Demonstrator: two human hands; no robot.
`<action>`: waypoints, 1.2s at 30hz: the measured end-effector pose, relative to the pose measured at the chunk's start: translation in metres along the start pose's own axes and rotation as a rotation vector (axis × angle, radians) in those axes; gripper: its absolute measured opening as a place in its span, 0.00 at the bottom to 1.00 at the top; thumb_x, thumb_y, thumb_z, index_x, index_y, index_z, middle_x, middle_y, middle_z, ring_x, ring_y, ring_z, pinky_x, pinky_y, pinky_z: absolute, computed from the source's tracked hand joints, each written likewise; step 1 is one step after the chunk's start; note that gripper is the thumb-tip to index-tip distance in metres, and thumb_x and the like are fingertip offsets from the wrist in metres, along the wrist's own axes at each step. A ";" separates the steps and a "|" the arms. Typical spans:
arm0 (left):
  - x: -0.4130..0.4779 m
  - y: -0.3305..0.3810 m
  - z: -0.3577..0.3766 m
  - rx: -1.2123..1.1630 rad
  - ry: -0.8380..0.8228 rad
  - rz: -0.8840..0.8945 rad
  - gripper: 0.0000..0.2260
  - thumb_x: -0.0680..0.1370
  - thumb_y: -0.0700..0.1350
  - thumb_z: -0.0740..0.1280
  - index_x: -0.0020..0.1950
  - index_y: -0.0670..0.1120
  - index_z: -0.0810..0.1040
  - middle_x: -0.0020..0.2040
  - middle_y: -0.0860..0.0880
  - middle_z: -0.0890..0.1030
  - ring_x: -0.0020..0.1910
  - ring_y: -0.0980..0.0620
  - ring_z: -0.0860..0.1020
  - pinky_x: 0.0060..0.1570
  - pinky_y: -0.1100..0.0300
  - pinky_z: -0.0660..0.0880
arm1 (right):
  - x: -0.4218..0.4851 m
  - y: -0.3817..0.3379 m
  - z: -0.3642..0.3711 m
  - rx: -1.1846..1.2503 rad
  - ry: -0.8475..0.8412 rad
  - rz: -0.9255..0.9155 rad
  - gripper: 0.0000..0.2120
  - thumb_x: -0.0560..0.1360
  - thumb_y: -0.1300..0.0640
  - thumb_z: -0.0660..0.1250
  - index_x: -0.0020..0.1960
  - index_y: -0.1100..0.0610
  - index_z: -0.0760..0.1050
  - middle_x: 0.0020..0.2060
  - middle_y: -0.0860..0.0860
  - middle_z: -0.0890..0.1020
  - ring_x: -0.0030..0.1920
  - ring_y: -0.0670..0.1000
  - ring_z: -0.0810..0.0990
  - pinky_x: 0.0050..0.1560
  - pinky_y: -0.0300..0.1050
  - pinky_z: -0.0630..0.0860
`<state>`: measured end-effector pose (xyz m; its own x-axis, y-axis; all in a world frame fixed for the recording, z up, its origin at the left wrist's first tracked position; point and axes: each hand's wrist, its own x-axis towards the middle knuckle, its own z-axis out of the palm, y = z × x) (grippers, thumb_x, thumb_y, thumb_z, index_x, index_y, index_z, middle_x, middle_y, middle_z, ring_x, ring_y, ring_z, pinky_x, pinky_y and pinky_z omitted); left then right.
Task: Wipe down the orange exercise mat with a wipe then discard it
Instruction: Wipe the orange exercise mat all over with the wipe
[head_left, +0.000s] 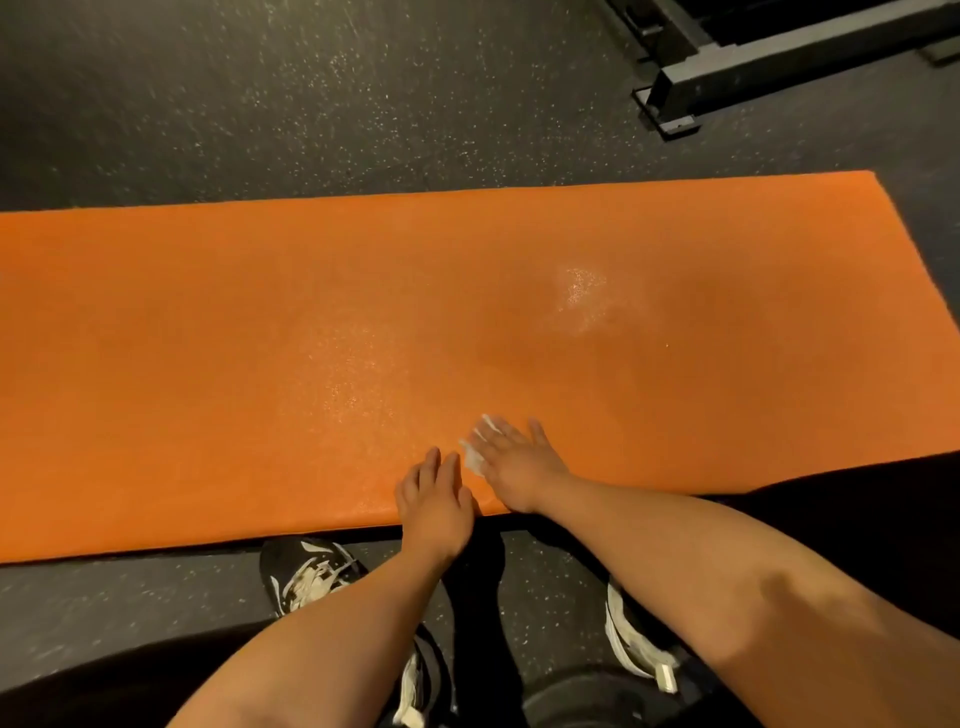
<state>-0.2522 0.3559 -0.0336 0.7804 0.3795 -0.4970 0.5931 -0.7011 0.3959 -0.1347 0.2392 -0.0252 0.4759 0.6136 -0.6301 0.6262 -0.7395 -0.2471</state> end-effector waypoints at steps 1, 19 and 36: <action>-0.003 -0.001 0.001 -0.008 -0.023 0.012 0.25 0.83 0.52 0.57 0.81 0.52 0.57 0.82 0.47 0.51 0.79 0.42 0.49 0.77 0.47 0.45 | -0.005 0.007 0.001 0.021 0.022 0.093 0.30 0.86 0.56 0.49 0.83 0.46 0.40 0.82 0.46 0.39 0.81 0.50 0.36 0.77 0.66 0.39; -0.019 -0.003 0.012 -0.094 0.071 0.136 0.08 0.82 0.46 0.65 0.61 0.54 0.75 0.79 0.53 0.63 0.81 0.51 0.53 0.75 0.41 0.42 | -0.040 -0.010 0.015 0.183 0.023 0.189 0.29 0.85 0.55 0.51 0.83 0.47 0.46 0.83 0.48 0.44 0.81 0.52 0.38 0.78 0.64 0.39; -0.007 -0.001 -0.055 -0.296 0.287 0.014 0.03 0.82 0.51 0.64 0.50 0.55 0.77 0.48 0.58 0.83 0.53 0.51 0.80 0.75 0.45 0.53 | -0.026 -0.044 -0.031 0.329 0.252 0.098 0.24 0.86 0.47 0.46 0.79 0.51 0.64 0.78 0.50 0.67 0.79 0.52 0.60 0.77 0.60 0.53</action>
<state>-0.2472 0.3874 0.0123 0.7878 0.5532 -0.2708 0.5804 -0.5195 0.6271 -0.1556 0.2644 0.0252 0.6847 0.5545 -0.4730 0.3596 -0.8215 -0.4425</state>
